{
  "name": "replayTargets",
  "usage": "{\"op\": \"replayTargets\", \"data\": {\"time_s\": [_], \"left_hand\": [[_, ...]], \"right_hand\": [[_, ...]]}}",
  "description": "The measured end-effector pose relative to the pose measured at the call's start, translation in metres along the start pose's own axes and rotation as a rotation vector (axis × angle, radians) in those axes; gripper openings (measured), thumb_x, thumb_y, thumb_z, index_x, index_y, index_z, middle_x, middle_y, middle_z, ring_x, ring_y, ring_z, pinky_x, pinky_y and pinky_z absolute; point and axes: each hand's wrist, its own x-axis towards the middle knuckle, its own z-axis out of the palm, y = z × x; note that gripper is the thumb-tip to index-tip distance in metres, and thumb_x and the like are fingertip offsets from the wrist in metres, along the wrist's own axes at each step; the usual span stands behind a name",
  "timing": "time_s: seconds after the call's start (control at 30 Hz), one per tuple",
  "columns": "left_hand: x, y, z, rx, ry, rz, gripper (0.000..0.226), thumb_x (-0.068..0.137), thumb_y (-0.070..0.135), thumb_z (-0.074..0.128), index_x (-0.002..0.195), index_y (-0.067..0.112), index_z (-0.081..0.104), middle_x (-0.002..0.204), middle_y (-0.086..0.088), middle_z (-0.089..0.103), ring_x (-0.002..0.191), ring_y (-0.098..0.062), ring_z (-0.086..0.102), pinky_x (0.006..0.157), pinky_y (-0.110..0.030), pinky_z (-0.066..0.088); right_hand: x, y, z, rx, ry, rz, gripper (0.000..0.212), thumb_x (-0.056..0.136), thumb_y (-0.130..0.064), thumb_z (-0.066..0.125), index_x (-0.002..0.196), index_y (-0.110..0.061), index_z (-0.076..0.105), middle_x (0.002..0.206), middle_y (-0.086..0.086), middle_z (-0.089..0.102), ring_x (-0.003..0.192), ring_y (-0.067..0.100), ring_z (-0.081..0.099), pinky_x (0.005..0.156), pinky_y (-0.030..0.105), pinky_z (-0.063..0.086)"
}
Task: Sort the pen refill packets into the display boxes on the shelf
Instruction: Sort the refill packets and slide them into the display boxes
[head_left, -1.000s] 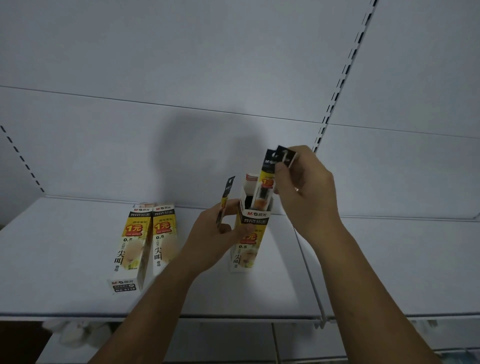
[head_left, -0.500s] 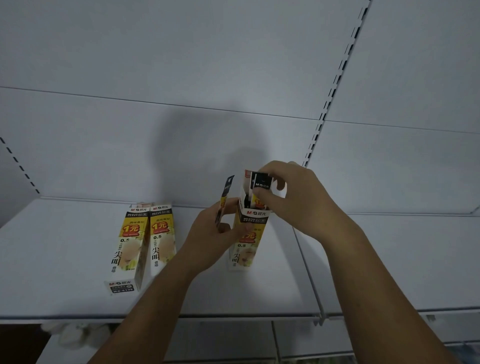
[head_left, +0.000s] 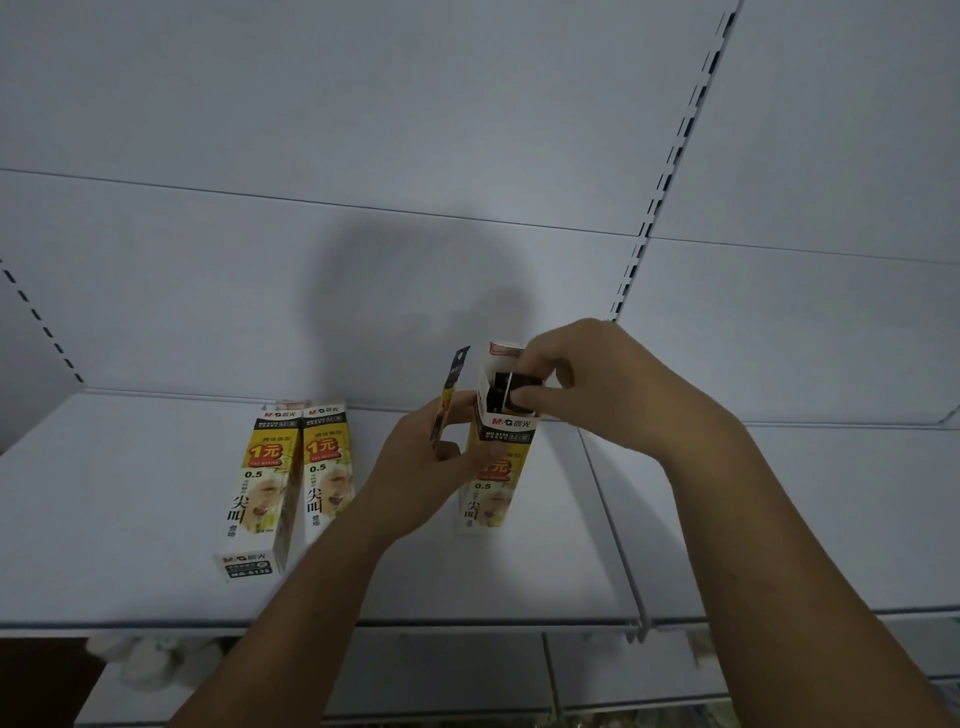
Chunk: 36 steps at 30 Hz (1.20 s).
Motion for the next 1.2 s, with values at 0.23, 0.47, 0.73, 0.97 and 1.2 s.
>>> {"op": "replayTargets", "data": {"time_s": [0.23, 0.47, 0.73, 0.97, 1.2], "left_hand": [[-0.001, -0.002, -0.001, 0.019, 0.002, 0.008, 0.039, 0.093, 0.016, 0.078, 0.124, 0.037, 0.066, 0.119, 0.016, 0.074, 0.051, -0.002, 0.055, 0.054, -0.015, 0.048], [-0.004, 0.005, 0.001, 0.021, -0.008, 0.040, 0.035, 0.094, 0.019, 0.076, 0.122, 0.038, 0.065, 0.121, 0.015, 0.073, 0.051, 0.000, 0.057, 0.056, -0.016, 0.049], [-0.007, 0.004, 0.000, 0.045, -0.002, 0.037, 0.036, 0.094, 0.023, 0.076, 0.122, 0.042, 0.064, 0.119, 0.026, 0.071, 0.050, -0.008, 0.054, 0.055, -0.015, 0.048], [-0.008, 0.002, 0.001, 0.065, 0.005, 0.043, 0.036, 0.094, 0.026, 0.076, 0.124, 0.042, 0.064, 0.121, 0.026, 0.071, 0.049, -0.013, 0.053, 0.055, -0.017, 0.049], [-0.010, 0.007, 0.001, 0.066, 0.020, 0.029, 0.039, 0.094, 0.015, 0.076, 0.125, 0.036, 0.063, 0.124, 0.015, 0.071, 0.059, 0.003, 0.063, 0.057, -0.015, 0.049]], "right_hand": [[-0.002, -0.003, 0.011, -0.056, -0.099, -0.006, 0.014, 0.100, -0.038, 0.066, 0.090, -0.044, 0.073, 0.074, -0.020, 0.063, 0.068, -0.005, 0.057, 0.059, 0.012, 0.038], [-0.008, -0.004, 0.020, -0.147, -0.187, 0.004, 0.031, 0.097, -0.054, 0.060, 0.093, -0.028, 0.077, 0.085, -0.008, 0.072, 0.072, 0.005, 0.064, 0.062, 0.028, 0.050], [-0.013, -0.009, 0.016, -0.048, -0.125, 0.036, 0.028, 0.090, -0.057, 0.070, 0.099, -0.031, 0.076, 0.092, -0.014, 0.072, 0.082, 0.005, 0.066, 0.071, 0.030, 0.054], [-0.016, -0.015, 0.023, -0.119, -0.076, 0.048, 0.032, 0.086, -0.064, 0.069, 0.096, -0.033, 0.071, 0.090, -0.013, 0.070, 0.077, 0.005, 0.065, 0.071, 0.035, 0.056], [-0.013, -0.012, 0.015, -0.138, -0.032, 0.070, 0.060, 0.093, -0.061, 0.064, 0.143, -0.030, 0.055, 0.137, -0.013, 0.059, 0.112, 0.007, 0.059, 0.093, 0.028, 0.046]]}}
